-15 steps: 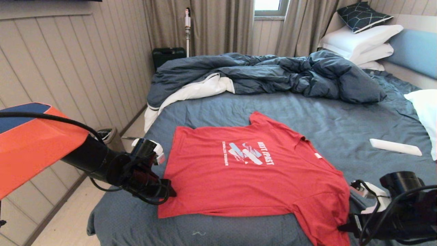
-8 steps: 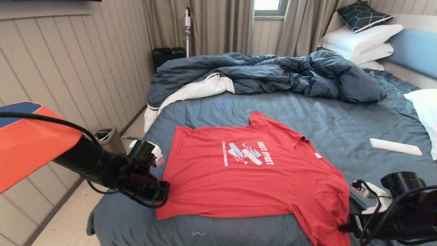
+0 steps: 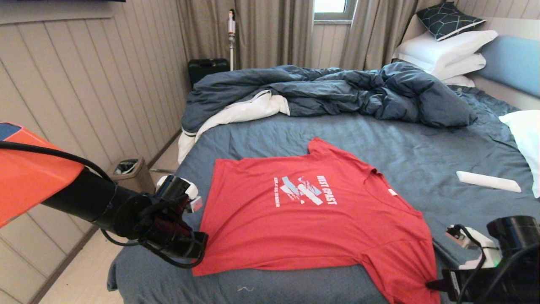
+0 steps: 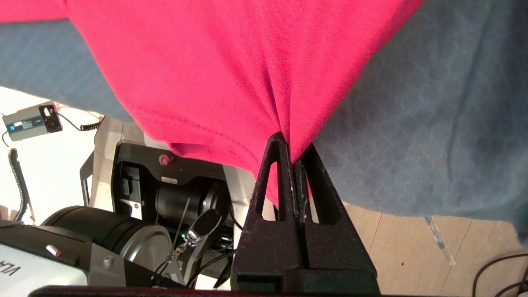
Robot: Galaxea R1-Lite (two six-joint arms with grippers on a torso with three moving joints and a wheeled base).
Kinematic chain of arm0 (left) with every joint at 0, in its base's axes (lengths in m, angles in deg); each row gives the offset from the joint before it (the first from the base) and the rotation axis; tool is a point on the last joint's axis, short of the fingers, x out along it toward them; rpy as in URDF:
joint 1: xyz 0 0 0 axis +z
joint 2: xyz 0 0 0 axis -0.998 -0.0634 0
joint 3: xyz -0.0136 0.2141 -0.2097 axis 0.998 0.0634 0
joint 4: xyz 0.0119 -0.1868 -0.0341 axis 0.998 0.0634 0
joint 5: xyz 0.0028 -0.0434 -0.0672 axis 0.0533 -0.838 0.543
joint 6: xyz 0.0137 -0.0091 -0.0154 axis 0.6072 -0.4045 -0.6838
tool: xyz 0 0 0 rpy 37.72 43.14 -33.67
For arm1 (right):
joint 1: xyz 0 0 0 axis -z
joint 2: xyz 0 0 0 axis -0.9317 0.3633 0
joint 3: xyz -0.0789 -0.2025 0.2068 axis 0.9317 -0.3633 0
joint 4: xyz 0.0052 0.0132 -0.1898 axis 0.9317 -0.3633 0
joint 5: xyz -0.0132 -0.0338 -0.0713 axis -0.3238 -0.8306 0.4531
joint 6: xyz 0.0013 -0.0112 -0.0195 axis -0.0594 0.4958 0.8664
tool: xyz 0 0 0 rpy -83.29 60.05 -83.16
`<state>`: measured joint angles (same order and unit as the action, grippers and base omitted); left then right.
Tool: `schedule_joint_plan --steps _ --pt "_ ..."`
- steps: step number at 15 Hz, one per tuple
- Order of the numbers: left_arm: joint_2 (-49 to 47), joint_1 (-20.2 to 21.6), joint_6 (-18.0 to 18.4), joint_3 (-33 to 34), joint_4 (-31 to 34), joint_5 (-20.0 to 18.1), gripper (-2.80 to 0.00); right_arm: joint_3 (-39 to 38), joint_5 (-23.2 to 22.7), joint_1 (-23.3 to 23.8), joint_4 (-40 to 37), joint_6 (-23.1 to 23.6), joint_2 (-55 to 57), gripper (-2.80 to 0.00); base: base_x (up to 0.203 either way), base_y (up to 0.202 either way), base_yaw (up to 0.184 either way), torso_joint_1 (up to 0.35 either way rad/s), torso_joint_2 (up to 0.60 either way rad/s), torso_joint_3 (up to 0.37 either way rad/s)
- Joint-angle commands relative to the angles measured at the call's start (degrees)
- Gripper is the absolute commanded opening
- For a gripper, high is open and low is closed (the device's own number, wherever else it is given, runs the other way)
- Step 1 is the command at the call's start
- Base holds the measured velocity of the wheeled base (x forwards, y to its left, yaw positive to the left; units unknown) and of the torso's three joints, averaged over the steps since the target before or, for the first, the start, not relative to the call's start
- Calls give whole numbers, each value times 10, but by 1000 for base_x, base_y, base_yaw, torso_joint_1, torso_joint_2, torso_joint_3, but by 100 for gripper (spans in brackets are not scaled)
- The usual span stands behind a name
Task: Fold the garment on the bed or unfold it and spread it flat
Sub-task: Fold the red T-shirt
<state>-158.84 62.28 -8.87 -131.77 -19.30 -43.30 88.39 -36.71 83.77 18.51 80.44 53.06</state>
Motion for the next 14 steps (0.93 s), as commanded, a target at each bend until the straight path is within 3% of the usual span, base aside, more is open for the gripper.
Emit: schedule_joint_plan --steps 1,8,12,14 --pt "10 -5 -1 9 -1 -1 -280 -16 -1 1 -2 1 -37 -280 0 0 0 0 0 0" --pt "47 -5 22 49 0 0 -280 -33 2 21 -105 12 -138 -280 0 0 0 0 0 0" --pt "69 -5 32 74 2 0 -280 -49 3 32 -107 19 -152 -280 0 0 0 0 0 0" --pt "82 -5 33 82 6 0 -280 -57 3 60 -111 41 -160 -280 0 0 0 0 0 0"
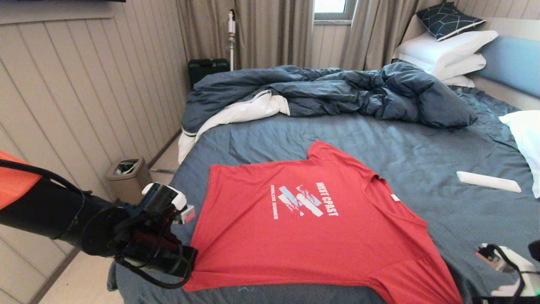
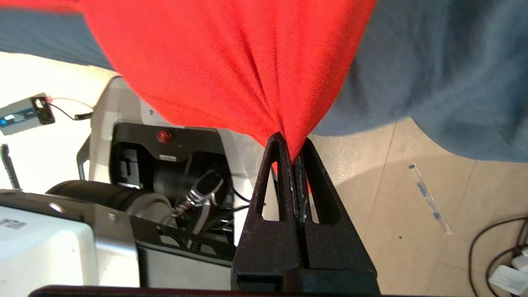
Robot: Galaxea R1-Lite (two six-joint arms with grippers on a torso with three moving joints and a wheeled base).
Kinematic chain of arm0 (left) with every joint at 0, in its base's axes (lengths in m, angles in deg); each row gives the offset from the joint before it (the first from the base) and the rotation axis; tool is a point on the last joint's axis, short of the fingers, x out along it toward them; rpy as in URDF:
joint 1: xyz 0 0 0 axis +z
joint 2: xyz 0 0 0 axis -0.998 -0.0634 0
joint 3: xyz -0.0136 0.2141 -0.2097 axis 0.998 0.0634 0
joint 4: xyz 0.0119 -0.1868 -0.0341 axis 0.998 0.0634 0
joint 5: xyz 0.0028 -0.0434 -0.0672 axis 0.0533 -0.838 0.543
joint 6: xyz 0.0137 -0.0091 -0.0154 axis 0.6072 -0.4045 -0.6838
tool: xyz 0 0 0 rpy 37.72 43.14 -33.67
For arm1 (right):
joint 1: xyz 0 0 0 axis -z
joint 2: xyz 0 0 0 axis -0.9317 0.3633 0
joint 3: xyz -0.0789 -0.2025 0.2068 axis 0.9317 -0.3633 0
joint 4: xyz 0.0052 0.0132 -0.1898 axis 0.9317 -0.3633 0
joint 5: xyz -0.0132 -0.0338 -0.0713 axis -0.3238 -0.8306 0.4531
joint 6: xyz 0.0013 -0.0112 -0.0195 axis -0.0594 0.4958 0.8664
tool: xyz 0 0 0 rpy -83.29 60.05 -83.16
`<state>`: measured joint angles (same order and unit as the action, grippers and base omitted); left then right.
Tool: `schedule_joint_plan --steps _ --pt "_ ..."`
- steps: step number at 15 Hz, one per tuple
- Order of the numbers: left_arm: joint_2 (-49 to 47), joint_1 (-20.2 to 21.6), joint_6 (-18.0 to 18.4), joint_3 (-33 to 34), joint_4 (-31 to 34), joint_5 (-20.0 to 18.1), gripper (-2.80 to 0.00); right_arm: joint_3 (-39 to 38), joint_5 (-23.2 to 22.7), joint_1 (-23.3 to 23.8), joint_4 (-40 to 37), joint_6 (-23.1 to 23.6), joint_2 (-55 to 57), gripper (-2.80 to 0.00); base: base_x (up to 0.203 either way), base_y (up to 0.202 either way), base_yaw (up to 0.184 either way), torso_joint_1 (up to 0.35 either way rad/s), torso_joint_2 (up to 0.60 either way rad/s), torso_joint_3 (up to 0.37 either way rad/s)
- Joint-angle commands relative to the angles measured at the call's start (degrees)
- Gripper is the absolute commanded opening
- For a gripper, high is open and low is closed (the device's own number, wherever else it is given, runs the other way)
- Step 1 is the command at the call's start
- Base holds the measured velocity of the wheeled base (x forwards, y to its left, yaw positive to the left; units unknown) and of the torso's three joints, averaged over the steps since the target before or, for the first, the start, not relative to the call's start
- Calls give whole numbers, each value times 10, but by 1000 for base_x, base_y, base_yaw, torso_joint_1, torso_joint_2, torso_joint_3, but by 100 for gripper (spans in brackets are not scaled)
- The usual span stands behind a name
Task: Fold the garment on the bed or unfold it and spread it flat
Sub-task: Fold the red T-shirt
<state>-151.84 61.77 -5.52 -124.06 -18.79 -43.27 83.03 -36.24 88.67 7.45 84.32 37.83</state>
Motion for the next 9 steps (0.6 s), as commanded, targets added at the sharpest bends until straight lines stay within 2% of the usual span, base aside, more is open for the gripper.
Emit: schedule_joint_plan --steps 1,3,5,9 --pt "22 0 0 8 7 0 -280 -7 -1 28 -6 17 -16 -280 0 0 0 0 0 0" --pt "36 0 10 9 30 0 -280 -8 -2 49 -42 41 -42 -280 0 0 0 0 0 0" --pt "38 -5 8 16 41 -1 -280 -8 -2 51 -75 50 -68 -280 0 0 0 0 0 0" --pt "54 -7 8 18 40 0 -280 10 -5 49 -77 47 -79 -280 0 0 0 0 0 0"
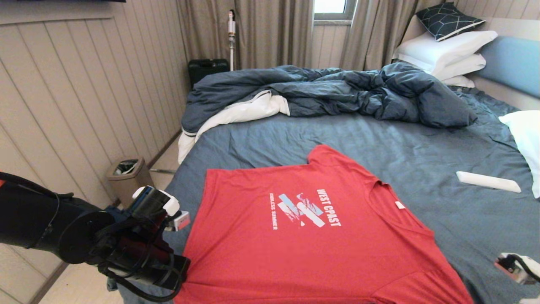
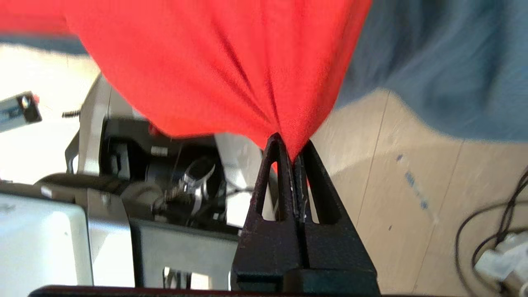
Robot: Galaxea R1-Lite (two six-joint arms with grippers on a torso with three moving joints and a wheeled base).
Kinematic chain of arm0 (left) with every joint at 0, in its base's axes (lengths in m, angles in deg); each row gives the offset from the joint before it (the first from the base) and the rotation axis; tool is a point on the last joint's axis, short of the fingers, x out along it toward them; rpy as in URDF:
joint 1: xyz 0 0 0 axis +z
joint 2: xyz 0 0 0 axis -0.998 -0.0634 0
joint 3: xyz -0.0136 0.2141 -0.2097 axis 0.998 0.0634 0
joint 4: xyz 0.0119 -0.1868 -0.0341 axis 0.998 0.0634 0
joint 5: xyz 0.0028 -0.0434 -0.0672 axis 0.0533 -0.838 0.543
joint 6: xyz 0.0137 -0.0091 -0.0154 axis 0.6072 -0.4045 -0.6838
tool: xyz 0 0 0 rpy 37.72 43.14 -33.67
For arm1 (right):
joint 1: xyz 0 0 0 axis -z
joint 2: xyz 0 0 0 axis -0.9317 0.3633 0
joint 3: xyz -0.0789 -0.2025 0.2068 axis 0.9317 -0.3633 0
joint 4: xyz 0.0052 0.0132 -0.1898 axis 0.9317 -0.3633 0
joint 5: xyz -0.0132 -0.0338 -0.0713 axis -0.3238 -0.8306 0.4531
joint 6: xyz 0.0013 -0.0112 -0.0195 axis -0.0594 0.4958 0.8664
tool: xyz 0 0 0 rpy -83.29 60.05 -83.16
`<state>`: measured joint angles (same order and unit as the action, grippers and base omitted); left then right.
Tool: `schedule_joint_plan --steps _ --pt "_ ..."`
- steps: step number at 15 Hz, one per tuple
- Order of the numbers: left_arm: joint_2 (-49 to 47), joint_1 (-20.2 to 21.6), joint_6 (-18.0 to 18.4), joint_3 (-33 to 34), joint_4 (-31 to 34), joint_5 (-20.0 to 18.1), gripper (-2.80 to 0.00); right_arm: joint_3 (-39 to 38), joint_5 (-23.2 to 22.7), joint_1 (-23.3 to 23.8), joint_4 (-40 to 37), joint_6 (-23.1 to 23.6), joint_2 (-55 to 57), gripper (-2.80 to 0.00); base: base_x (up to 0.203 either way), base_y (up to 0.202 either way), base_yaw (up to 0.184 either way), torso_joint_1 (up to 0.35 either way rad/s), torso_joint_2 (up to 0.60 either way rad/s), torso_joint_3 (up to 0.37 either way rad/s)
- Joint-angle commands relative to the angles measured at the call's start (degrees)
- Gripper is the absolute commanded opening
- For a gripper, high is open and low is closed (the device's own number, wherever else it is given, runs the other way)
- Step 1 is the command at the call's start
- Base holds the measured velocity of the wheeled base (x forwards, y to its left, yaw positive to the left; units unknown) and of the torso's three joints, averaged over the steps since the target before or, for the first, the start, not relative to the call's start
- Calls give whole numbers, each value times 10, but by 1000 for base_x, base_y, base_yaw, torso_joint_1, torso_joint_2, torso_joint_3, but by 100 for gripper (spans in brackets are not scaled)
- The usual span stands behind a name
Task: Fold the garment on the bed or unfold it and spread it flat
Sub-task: Fold the red T-shirt
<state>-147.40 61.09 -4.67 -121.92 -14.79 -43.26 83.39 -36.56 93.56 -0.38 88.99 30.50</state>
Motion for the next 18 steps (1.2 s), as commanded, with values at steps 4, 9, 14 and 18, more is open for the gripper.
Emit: schedule_joint_plan --steps 4,9,14,18 --pt "-2 34 13 -84 1 2 -280 87 -3 -2 -2 -11 20 -280 0 0 0 0 0 0" --pt "-91 71 27 -218 23 1 -280 201 -4 -21 -1 -39 154 -280 0 0 0 0 0 0" --pt "-182 87 31 -319 28 -2 -280 330 -4 -49 0 -67 305 -280 0 0 0 0 0 0" --pt "-196 87 39 -320 32 -7 -280 361 -3 -78 -1 -78 340 -280 0 0 0 0 0 0"
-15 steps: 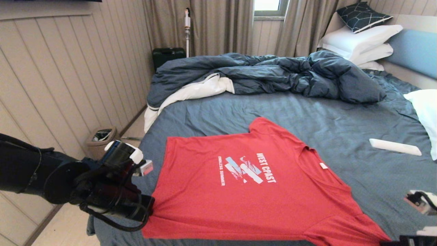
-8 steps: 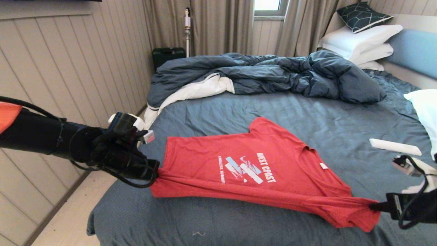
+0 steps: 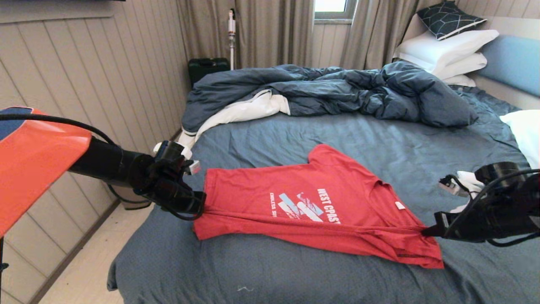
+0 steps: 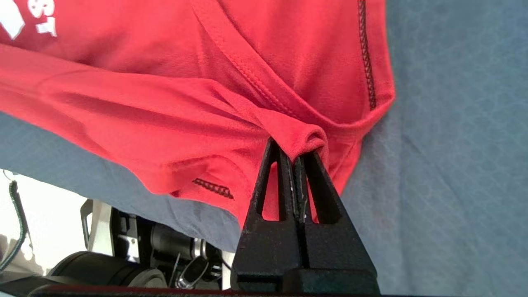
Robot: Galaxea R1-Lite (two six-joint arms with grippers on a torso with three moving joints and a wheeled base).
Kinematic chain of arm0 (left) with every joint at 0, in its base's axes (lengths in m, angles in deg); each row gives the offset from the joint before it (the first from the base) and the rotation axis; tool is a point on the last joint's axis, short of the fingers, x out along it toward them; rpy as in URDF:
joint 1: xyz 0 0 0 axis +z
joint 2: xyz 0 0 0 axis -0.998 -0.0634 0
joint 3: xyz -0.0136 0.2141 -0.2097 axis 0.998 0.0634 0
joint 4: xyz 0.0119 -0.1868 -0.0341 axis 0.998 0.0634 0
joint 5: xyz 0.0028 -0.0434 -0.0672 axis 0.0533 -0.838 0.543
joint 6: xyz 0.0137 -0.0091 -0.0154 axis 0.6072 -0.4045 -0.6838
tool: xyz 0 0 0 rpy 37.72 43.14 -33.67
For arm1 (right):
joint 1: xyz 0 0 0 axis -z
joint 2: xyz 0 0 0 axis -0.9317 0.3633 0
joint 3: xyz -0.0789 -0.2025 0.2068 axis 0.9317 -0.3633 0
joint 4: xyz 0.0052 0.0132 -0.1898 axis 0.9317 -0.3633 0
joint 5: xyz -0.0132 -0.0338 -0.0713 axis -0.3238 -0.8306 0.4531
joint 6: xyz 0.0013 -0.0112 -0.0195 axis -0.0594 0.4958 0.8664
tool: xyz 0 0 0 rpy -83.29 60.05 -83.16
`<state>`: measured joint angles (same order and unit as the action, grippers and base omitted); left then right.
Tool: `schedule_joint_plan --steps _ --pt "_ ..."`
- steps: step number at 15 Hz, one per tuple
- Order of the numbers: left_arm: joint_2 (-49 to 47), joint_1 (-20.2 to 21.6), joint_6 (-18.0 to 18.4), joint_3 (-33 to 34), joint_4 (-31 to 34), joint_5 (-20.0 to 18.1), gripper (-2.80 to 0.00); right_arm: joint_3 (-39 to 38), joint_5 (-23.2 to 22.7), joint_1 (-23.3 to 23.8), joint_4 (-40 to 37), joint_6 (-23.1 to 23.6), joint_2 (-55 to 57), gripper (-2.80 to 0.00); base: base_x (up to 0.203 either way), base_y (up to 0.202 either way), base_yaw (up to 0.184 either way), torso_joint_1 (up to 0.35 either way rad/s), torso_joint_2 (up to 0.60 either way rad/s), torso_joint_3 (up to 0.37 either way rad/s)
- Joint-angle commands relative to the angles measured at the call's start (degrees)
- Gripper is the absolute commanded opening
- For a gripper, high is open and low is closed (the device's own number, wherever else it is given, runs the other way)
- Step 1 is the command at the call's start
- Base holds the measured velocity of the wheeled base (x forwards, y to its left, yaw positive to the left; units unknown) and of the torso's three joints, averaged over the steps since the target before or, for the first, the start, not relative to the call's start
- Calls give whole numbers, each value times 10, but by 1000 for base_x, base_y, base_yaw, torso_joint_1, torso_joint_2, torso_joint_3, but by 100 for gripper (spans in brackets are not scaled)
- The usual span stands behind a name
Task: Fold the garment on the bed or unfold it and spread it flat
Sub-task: Fold the red T-shirt
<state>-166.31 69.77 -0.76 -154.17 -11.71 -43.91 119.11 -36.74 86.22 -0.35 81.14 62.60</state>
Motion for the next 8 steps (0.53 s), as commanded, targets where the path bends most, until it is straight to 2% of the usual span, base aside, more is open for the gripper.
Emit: schedule_joint_plan --steps 1,4,8 --pt "8 1 1 8 7 -4 -280 0 -2 -4 -2 0 7 -280 0 0 0 0 0 0" --pt "75 2 14 47 53 -13 -280 -42 -1 -4 -5 -4 -59 -280 0 0 0 0 0 0" --pt "135 -4 25 142 64 -14 -280 -120 2 2 -47 -1 -143 -280 0 0 0 0 0 0"
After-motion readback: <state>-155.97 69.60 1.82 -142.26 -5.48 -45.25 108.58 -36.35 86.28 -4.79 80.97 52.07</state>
